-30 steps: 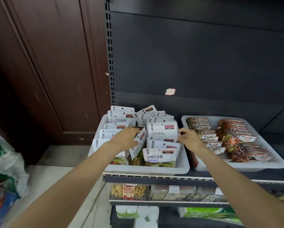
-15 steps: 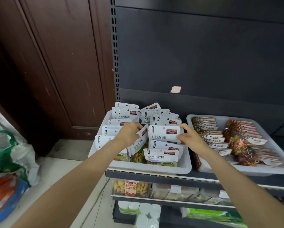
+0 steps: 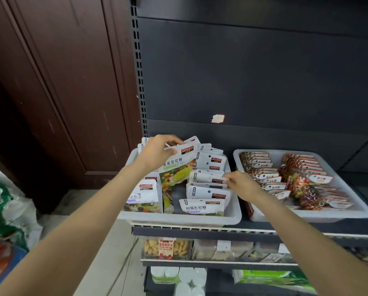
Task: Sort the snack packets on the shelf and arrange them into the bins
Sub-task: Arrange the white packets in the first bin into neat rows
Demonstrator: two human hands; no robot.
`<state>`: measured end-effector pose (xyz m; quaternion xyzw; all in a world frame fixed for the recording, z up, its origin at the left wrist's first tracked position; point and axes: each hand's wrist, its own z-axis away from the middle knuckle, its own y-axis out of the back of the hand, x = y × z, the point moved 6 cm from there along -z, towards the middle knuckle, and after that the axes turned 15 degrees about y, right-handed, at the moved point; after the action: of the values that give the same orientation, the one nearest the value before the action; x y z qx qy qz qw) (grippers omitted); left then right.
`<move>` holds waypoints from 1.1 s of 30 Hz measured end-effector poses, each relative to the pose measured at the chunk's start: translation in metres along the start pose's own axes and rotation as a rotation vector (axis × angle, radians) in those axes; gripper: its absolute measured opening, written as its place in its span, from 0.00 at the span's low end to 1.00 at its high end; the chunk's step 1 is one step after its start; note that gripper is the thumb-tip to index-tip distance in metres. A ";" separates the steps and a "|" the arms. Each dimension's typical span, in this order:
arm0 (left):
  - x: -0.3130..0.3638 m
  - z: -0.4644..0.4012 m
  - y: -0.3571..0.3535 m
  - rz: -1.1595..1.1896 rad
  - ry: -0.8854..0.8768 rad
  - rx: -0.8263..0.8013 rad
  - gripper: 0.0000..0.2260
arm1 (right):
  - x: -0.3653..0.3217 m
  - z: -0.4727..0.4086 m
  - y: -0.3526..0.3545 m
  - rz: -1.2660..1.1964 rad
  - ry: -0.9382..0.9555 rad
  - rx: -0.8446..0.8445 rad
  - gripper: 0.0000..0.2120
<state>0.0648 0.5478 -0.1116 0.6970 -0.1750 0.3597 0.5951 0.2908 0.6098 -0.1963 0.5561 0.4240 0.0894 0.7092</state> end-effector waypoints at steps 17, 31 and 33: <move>0.030 -0.009 -0.051 0.114 -0.091 -0.241 0.12 | -0.011 -0.001 0.005 -0.239 -0.040 0.094 0.18; -0.007 -0.014 -0.087 -0.041 0.007 -0.171 0.14 | -0.002 -0.011 0.009 -0.004 0.002 0.289 0.07; -0.016 -0.015 -0.085 -0.081 0.030 -0.127 0.14 | -0.002 -0.012 0.010 0.087 -0.017 0.264 0.09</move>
<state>0.1065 0.5783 -0.1820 0.6590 -0.1602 0.3339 0.6546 0.2842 0.6208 -0.1872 0.6630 0.4016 0.0587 0.6290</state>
